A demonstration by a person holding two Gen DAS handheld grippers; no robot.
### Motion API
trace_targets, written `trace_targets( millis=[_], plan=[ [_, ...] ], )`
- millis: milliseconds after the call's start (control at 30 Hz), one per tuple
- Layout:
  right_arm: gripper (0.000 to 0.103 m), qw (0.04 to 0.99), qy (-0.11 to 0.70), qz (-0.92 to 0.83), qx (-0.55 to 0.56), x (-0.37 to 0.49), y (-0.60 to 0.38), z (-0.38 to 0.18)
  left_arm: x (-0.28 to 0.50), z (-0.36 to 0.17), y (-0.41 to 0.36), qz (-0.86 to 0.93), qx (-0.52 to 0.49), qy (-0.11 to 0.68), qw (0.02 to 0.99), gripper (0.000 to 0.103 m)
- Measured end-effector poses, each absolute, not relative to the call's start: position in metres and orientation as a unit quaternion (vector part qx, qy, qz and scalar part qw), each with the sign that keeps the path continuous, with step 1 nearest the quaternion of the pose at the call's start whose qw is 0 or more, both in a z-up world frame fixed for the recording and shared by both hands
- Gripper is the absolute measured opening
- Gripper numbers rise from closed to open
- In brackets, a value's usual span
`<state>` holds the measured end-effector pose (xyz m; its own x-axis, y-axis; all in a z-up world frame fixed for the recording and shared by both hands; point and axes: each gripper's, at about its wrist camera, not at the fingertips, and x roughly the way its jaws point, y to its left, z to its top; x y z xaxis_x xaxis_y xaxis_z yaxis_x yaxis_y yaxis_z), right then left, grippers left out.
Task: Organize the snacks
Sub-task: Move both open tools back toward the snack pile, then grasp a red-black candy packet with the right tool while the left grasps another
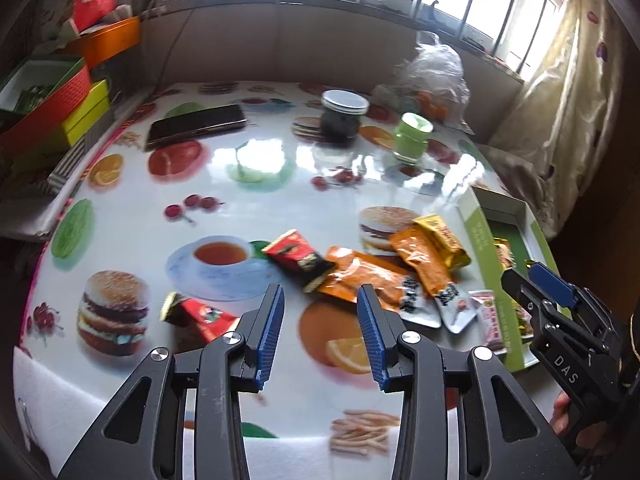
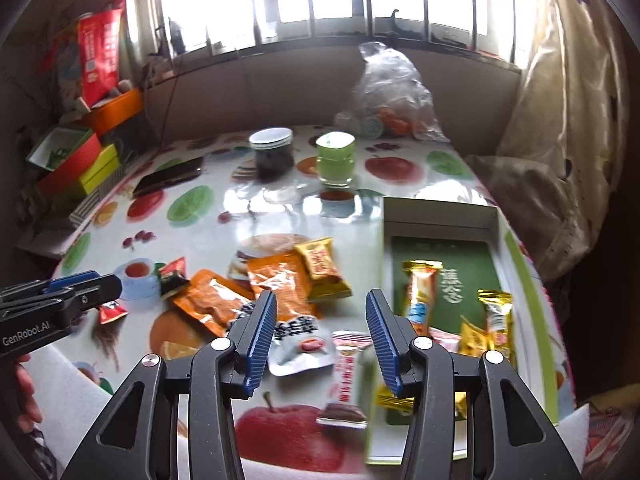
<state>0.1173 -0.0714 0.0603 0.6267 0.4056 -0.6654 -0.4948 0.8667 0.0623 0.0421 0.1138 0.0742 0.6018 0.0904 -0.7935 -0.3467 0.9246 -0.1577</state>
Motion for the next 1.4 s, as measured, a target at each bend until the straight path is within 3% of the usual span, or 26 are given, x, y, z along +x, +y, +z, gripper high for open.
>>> trace_targets(
  millis=[433,467,533,1033,1400],
  plan=[
    [0.046,0.861,0.372,0.338,-0.075,0.125,-0.01,0.053,0.021,0.045,0.171,0.176,-0.186,0.449,0.856,0.04],
    [0.046,0.856,0.375,0.348,-0.075,0.126,-0.002,0.051,0.02,0.042,0.174,0.178,-0.189,0.452,0.853,0.042],
    [0.046,0.847,0.377,0.367,-0.074,0.127,0.008,0.049,0.018,0.037,0.18,0.178,-0.199,0.455,0.849,0.058],
    [0.052,0.809,0.403,0.406,-0.133,0.139,0.073,0.016,0.02,0.009,0.21,0.196,-0.255,0.473,0.82,0.059],
    [0.053,0.804,0.422,0.388,-0.156,0.147,0.092,0.0,0.029,0.008,0.206,0.196,-0.231,0.469,0.83,0.059]
  ],
)
